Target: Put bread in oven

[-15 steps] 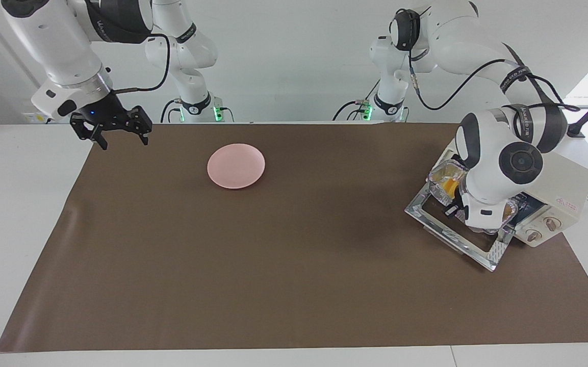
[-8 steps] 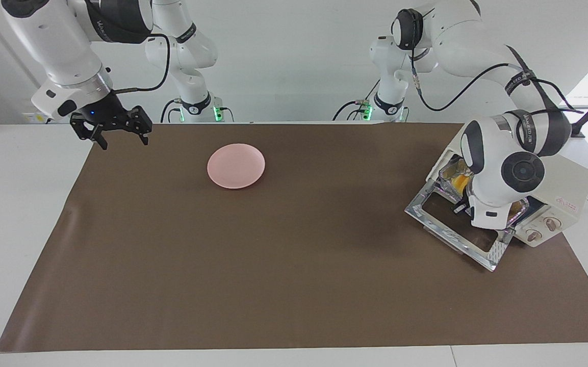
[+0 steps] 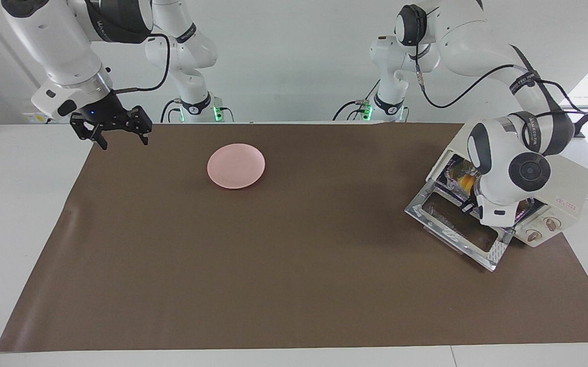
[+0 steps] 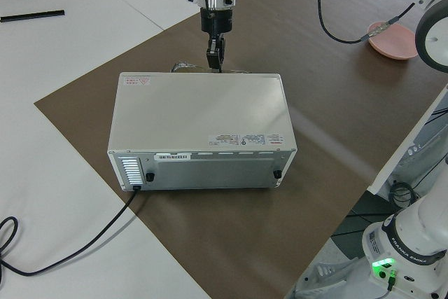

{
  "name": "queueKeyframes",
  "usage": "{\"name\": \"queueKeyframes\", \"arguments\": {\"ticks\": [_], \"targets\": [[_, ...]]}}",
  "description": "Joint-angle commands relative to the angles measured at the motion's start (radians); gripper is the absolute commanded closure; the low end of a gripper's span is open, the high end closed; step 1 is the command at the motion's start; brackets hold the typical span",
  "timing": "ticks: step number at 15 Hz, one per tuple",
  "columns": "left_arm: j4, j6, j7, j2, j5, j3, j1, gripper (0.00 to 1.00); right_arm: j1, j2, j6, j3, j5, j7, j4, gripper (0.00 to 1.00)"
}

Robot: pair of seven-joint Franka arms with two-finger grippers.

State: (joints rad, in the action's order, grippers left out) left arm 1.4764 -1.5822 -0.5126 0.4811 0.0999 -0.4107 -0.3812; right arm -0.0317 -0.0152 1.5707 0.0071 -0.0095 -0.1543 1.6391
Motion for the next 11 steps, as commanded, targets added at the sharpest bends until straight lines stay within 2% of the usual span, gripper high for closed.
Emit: {"name": "queueKeyframes", "arguments": {"ticks": [1,8,9,10,11], "targets": [[0.056,-0.03,0.002,-0.044,0.029,-0.014,-0.008,1.0,-0.008,-0.023,0.008,0.004,0.019,0.001,0.027,0.0],[0.105,-0.074,0.012,-0.064,0.046,-0.019,-0.01,1.0,-0.005,-0.023,0.006,0.005,0.023,0.002,0.027,0.0],[0.105,-0.078,0.013,-0.064,0.046,-0.019,-0.01,0.97,-0.005,-0.023,0.006,0.005,0.023,0.002,0.027,0.0],[0.105,-0.082,0.013,-0.064,0.046,-0.02,-0.01,0.75,-0.005,-0.023,0.006,0.005,0.023,0.002,0.027,0.0],[0.105,-0.084,0.013,-0.064,0.046,-0.019,-0.01,0.23,-0.005,-0.023,0.006,0.005,0.025,0.002,0.027,0.0]]}}
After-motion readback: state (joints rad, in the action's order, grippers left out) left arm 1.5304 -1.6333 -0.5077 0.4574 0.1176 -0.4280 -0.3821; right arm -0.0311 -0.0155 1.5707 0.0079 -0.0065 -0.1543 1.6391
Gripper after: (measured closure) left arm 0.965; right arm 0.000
